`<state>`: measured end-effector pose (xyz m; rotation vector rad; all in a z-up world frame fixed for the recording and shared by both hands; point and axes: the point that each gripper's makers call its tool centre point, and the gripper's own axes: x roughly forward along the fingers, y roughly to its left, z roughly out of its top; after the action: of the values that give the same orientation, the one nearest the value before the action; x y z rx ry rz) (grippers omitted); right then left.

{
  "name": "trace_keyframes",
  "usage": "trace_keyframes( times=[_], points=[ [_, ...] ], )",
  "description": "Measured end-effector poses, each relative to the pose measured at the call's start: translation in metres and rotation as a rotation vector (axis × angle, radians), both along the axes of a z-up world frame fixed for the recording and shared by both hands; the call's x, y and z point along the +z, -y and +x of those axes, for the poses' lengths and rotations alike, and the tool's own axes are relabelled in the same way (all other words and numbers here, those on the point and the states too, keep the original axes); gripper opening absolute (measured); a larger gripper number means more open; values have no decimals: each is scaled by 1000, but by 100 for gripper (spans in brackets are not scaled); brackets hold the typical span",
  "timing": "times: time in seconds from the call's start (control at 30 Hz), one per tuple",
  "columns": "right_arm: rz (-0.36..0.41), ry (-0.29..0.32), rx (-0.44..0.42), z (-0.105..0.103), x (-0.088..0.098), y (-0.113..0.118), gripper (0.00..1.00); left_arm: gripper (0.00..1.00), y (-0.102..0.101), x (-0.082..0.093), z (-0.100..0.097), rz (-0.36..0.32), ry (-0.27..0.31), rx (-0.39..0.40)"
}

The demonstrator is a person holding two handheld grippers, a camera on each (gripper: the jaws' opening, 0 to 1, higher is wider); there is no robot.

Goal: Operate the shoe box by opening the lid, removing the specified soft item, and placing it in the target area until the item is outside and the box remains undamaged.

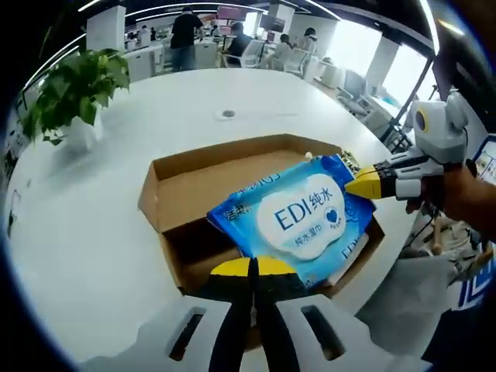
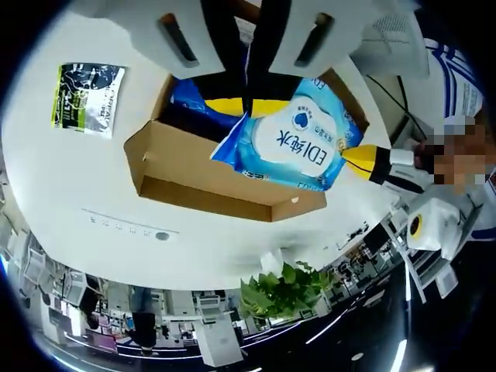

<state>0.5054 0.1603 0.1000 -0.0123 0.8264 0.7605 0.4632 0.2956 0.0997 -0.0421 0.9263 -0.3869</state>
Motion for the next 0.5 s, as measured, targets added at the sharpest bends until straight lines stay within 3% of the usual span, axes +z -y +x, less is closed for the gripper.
trace_keyframes(
  times=[0.3,0.5],
  points=[
    [5,32,-40,0,26,27,0,0,28,36,7,-27,58,-38],
    [5,54,-60,1,40,42,0,0,45,46,12,-32,78,-58]
  ],
)
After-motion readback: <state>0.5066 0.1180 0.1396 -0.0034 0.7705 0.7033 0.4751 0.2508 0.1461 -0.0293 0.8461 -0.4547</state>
